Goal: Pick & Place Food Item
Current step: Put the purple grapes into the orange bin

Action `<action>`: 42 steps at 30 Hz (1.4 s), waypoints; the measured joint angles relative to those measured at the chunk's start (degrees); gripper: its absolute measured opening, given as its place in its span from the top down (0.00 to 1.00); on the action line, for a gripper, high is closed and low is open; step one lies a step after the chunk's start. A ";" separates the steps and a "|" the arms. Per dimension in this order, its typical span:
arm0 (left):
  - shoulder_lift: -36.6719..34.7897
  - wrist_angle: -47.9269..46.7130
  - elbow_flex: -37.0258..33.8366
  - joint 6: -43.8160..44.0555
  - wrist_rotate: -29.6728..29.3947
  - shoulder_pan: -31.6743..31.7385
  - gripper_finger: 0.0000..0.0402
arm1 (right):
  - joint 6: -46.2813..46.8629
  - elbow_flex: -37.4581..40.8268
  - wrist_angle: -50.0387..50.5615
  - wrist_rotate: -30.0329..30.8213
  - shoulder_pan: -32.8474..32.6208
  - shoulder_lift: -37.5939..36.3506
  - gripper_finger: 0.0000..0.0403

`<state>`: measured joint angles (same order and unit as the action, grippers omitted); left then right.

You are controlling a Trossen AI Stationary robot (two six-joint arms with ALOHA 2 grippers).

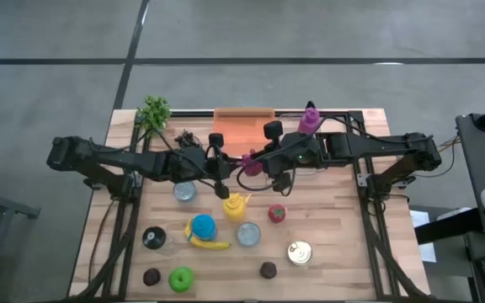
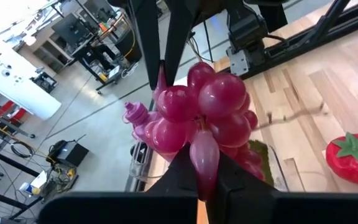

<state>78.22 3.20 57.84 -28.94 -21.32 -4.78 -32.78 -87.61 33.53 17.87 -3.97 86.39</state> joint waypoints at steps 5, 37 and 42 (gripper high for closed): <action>0.00 0.22 0.00 0.45 0.00 0.00 1.00 | 0.08 0.00 0.03 0.00 0.00 -0.01 0.97; -0.19 -4.19 2.41 3.89 -0.46 7.49 1.00 | 4.49 0.00 0.11 0.29 0.00 -2.84 0.51; -0.20 -10.50 4.74 6.01 -1.79 11.39 1.00 | 7.12 0.00 0.16 0.31 0.00 -5.12 0.53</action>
<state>78.02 -7.30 62.59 -22.93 -23.11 6.62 -25.67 -87.61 33.69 18.17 -3.97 81.27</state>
